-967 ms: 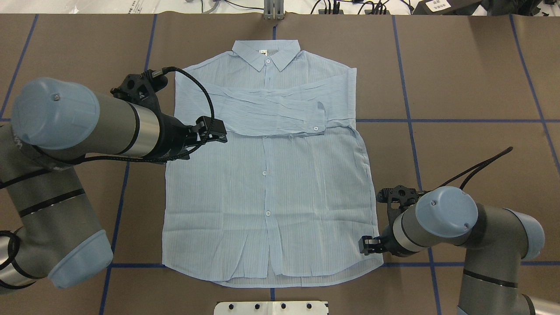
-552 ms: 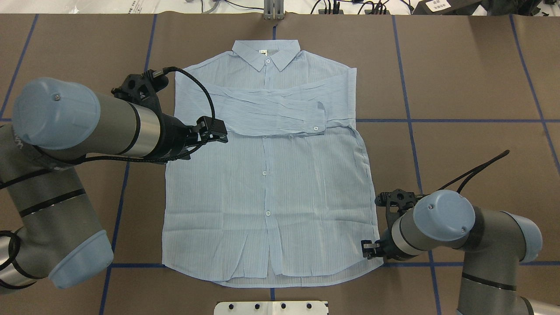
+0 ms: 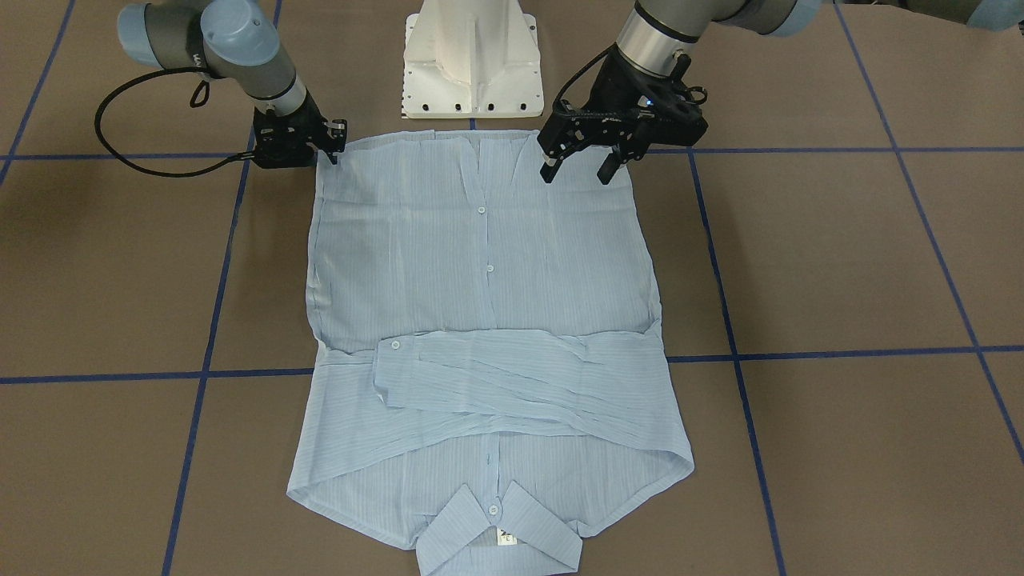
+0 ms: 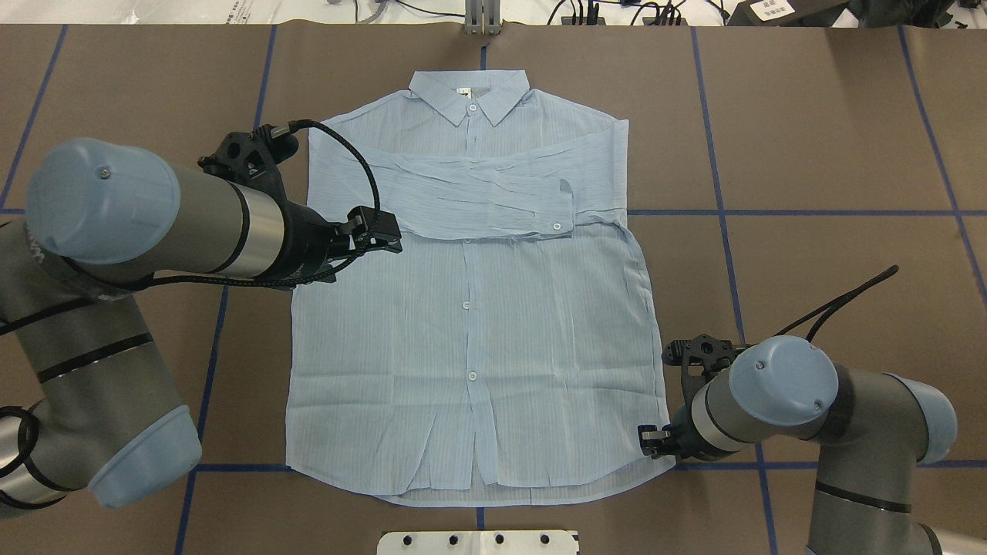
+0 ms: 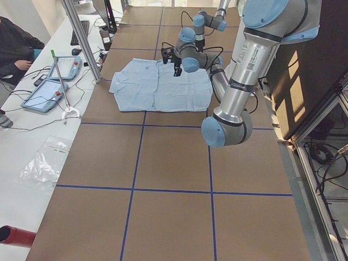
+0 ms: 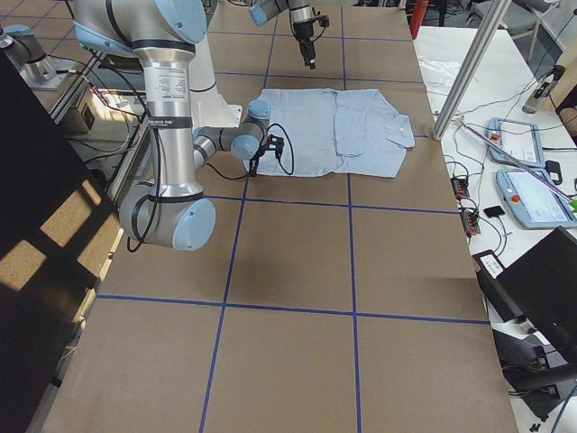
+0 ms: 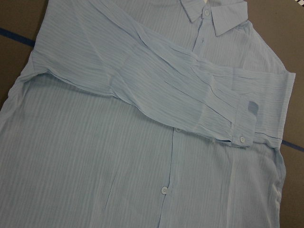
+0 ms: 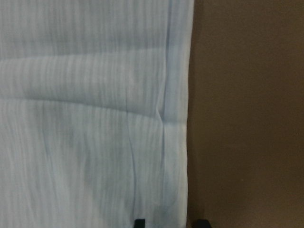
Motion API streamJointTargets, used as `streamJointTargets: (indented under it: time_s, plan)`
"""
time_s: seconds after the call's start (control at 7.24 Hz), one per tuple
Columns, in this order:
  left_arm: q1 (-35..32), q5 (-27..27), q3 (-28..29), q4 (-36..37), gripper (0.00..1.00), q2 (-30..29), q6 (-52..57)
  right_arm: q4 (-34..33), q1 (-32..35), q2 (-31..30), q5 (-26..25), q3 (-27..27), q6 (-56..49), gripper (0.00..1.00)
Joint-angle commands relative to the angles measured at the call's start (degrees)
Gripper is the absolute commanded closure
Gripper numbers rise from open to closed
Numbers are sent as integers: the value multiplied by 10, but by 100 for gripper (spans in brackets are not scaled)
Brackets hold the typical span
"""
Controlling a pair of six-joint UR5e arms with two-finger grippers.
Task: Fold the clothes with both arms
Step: 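Grasp the shirt side edges with both grippers near the hem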
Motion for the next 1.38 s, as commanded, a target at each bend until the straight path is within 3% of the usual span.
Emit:
streamJointTargets:
  time_s: [0.0, 0.41, 0.55, 0.69, 0.83, 1.24]
  plan:
    - [1, 0, 2, 0, 0, 1, 0, 1, -4, 0, 4, 1, 0, 52]
    - [3, 0, 2, -1, 0, 0, 0, 0, -7, -3, 4, -1, 0, 52]
    - [3, 0, 2, -1, 0, 0, 0, 0, -7, -4, 4, 0, 1, 61]
    - [3, 0, 2, -1, 0, 0, 0, 0, -7, -4, 4, 0, 1, 84]
    - [3, 1, 4, -1, 0, 0, 0, 0, -7, -4, 3, 1, 1, 100]
    - [4, 1, 5, -1, 0, 3, 0, 0, -6, -2, -2, 5, 1, 100]
